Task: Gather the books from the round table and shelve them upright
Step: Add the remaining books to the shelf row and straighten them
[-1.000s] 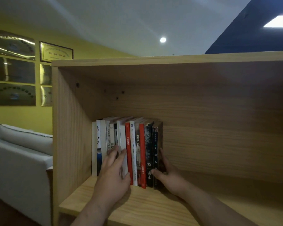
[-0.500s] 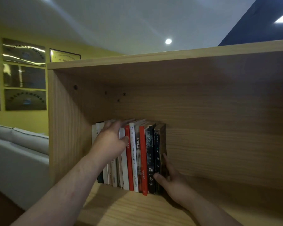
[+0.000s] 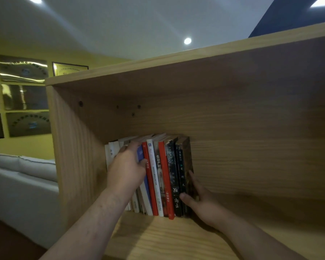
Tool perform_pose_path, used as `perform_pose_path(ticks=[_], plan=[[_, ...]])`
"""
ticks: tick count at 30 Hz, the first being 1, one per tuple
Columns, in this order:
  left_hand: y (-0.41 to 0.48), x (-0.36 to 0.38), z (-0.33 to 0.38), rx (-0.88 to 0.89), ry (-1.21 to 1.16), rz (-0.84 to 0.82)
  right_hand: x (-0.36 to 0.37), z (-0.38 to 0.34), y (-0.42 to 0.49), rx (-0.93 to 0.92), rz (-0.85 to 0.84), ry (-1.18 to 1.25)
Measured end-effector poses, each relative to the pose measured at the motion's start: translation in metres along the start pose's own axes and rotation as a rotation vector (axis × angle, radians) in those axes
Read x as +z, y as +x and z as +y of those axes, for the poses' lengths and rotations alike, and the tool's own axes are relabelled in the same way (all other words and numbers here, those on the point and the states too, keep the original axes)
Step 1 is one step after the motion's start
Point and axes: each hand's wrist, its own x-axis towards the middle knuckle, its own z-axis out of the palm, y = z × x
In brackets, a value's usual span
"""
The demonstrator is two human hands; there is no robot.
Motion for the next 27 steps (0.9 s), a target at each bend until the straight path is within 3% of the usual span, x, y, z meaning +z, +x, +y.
perform_pose_path(ticks=[5,9,12,18,27], plan=[[-0.007,-0.010,-0.004,-0.058,-0.050,0.068,0.001,0.000,-0.001,-0.018,-0.008,-0.021],[-0.024,-0.017,-0.010,-0.096,-0.210,0.059,0.001,0.002,0.000,-0.029,0.003,-0.025],[-0.039,-0.012,-0.011,-0.236,-0.412,0.077,0.002,-0.001,-0.001,-0.010,0.017,-0.023],[-0.065,0.023,-0.022,-0.357,-0.518,-0.065,0.001,-0.003,-0.006,-0.037,0.003,0.003],[-0.090,-0.008,-0.036,-0.415,-0.712,0.130,0.000,0.001,0.001,-0.025,0.018,-0.033]])
